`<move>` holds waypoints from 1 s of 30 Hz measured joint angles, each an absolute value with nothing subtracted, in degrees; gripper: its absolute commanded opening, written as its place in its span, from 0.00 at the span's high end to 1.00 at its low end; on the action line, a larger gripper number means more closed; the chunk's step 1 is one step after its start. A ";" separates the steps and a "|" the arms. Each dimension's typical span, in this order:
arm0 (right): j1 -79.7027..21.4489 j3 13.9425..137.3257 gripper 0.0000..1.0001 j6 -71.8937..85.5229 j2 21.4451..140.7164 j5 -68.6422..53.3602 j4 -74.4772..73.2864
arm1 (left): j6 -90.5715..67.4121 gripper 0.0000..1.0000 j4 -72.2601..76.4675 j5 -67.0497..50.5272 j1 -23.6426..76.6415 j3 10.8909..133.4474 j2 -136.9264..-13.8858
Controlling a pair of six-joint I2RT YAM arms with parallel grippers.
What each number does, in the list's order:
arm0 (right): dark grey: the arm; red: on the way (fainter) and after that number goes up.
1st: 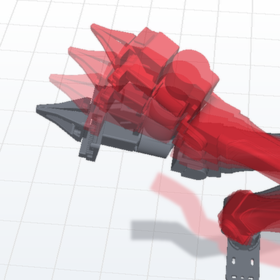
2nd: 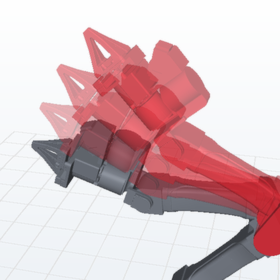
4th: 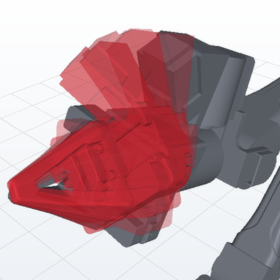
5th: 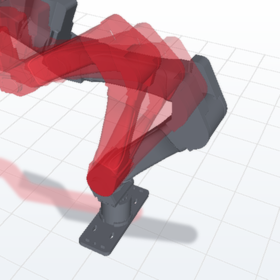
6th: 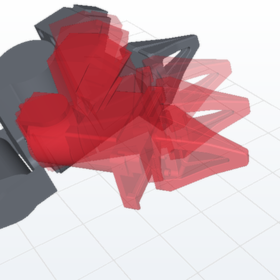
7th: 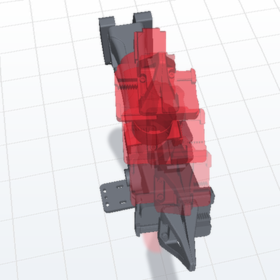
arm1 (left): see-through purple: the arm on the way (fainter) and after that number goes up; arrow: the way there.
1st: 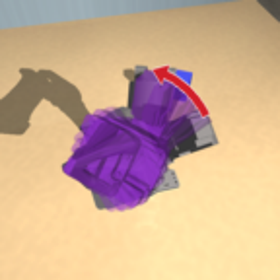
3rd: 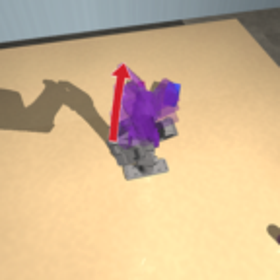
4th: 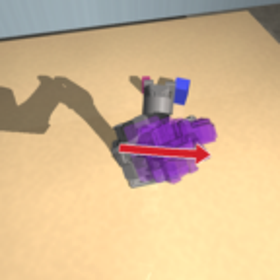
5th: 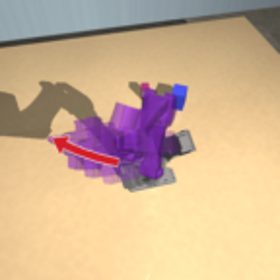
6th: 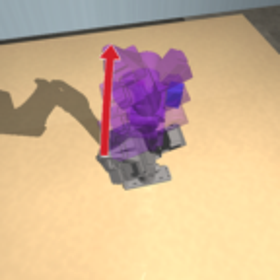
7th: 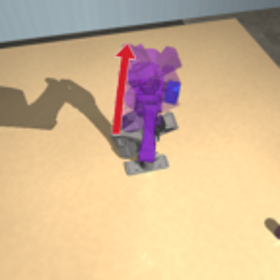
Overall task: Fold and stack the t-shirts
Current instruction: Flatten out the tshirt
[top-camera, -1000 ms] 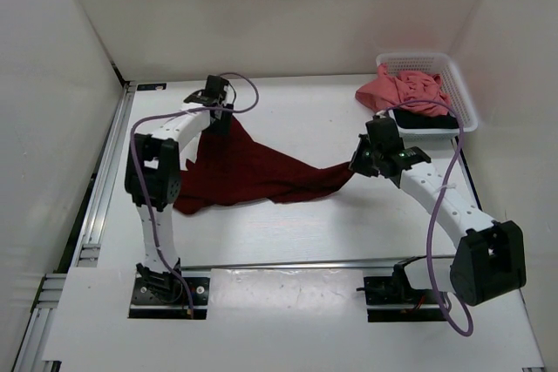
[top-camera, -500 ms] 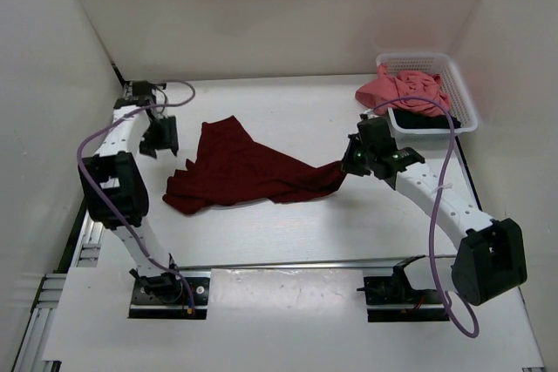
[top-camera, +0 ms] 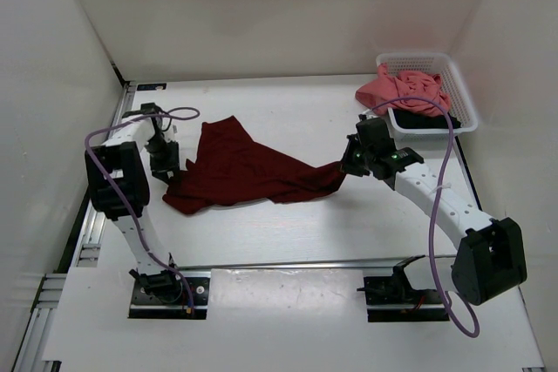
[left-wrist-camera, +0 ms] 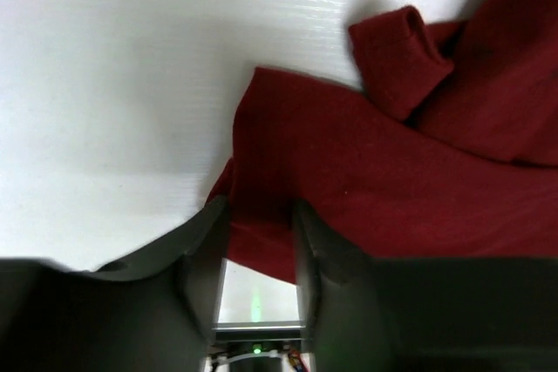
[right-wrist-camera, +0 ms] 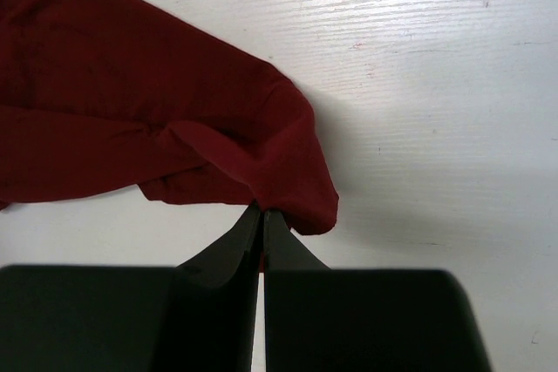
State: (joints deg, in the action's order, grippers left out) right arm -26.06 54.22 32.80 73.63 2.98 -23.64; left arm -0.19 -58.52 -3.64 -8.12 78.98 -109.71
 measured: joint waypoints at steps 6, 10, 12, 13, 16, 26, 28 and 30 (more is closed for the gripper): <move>-26.06 54.22 1.00 32.77 73.63 3.03 -23.70 | -0.16 0.90 -59.22 -6.04 -8.43 78.63 -111.35; -26.06 54.22 1.00 32.77 73.63 3.07 -23.75 | -0.01 0.90 -59.90 -6.96 -8.62 78.59 -111.33; -26.06 54.22 1.00 32.77 73.63 3.31 -23.79 | -0.03 0.90 -59.92 -7.35 -8.93 78.59 -111.33; -26.06 54.22 1.00 32.77 73.63 3.49 -23.79 | -0.01 0.90 -59.88 -7.51 -9.04 78.59 -111.33; -26.00 54.35 1.00 32.34 73.71 3.95 -23.88 | -0.03 0.90 -59.40 -7.53 -9.47 79.11 -110.72; -16.71 116.05 1.00 26.35 101.69 0.16 -34.81 | -0.03 0.90 -49.25 -3.73 -8.58 117.86 -107.92; -15.66 122.96 1.00 25.91 101.38 -0.25 -33.78 | -0.03 0.90 -45.58 -3.40 -8.54 120.27 -103.94; -15.18 122.37 1.00 25.61 97.10 -0.99 -32.62 | -0.03 0.90 -44.12 -3.40 -8.51 120.25 -98.87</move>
